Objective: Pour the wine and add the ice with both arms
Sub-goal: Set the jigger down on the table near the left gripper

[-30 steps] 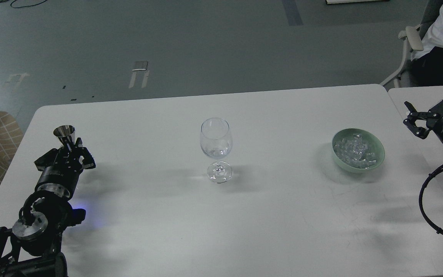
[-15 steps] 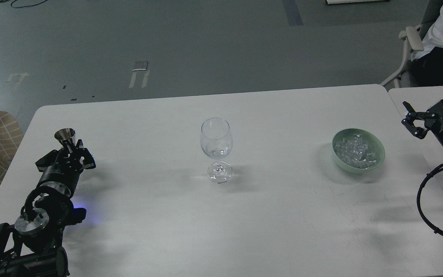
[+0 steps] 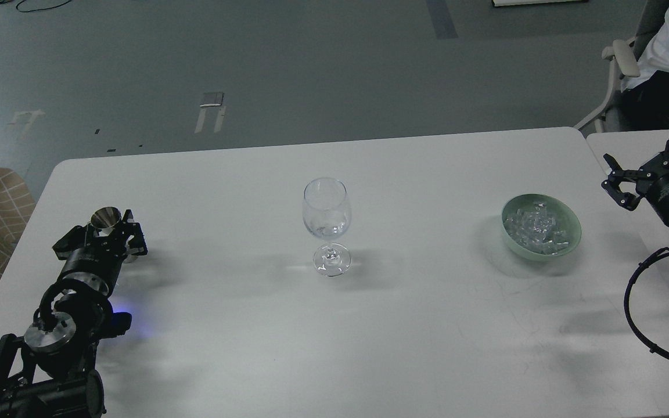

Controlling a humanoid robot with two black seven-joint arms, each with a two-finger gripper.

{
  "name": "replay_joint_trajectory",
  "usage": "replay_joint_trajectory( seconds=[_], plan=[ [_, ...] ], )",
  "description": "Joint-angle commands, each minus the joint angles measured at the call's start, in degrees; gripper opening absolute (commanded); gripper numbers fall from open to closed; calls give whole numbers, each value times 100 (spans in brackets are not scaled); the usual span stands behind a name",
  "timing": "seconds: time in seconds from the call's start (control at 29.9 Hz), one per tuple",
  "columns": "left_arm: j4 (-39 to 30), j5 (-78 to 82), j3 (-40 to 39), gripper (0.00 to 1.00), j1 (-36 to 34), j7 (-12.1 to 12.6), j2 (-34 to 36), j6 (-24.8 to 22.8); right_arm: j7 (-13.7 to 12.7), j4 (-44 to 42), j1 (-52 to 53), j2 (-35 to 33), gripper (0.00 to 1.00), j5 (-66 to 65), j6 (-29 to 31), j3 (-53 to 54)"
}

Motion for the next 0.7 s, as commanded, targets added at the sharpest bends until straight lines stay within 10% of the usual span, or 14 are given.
replay_joint_trajectory(
  seconds=[0.0, 0.23, 0.67],
  plan=[
    [-18, 12, 4, 49, -20, 8, -1, 9, 0, 0, 0, -6, 100, 0, 3, -8],
    [-26, 12, -5, 78, 42, -10, 26, 44, 0, -18, 9, 2, 100, 0, 3, -8],
    [-501, 12, 4, 88, 77, -10, 166, 79, 8, -62, 0, 2, 100, 9, 11, 1]
  ],
)
